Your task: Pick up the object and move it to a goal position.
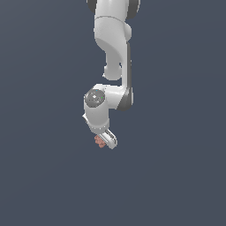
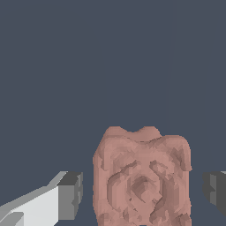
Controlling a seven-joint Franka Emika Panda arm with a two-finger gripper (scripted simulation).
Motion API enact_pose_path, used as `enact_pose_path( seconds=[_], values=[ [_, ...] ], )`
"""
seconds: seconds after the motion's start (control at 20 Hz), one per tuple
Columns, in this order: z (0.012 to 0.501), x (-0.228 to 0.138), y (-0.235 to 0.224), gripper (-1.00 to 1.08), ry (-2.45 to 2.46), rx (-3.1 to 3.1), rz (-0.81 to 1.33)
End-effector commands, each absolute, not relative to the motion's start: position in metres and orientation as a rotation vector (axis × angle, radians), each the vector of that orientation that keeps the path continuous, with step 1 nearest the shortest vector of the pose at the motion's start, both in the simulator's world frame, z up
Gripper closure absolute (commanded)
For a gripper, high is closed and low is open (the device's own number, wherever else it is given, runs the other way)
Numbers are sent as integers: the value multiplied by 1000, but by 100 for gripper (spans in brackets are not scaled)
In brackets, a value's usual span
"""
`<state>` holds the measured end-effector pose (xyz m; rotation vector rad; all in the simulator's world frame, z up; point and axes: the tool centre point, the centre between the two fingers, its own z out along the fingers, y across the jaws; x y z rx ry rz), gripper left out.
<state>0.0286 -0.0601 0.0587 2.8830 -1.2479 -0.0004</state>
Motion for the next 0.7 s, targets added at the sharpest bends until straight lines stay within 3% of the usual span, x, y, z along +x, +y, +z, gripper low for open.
enact_pose_path(
  seconds=[0.0,0.25,0.3,0.65],
  values=[
    [47,28,-60,-92,-1249,2883,0],
    [41,30,-60,-92,-1250,2882,0],
    [41,30,-60,108,-1250,2882,0],
    [41,30,-60,108,-1250,2882,0]
  ],
)
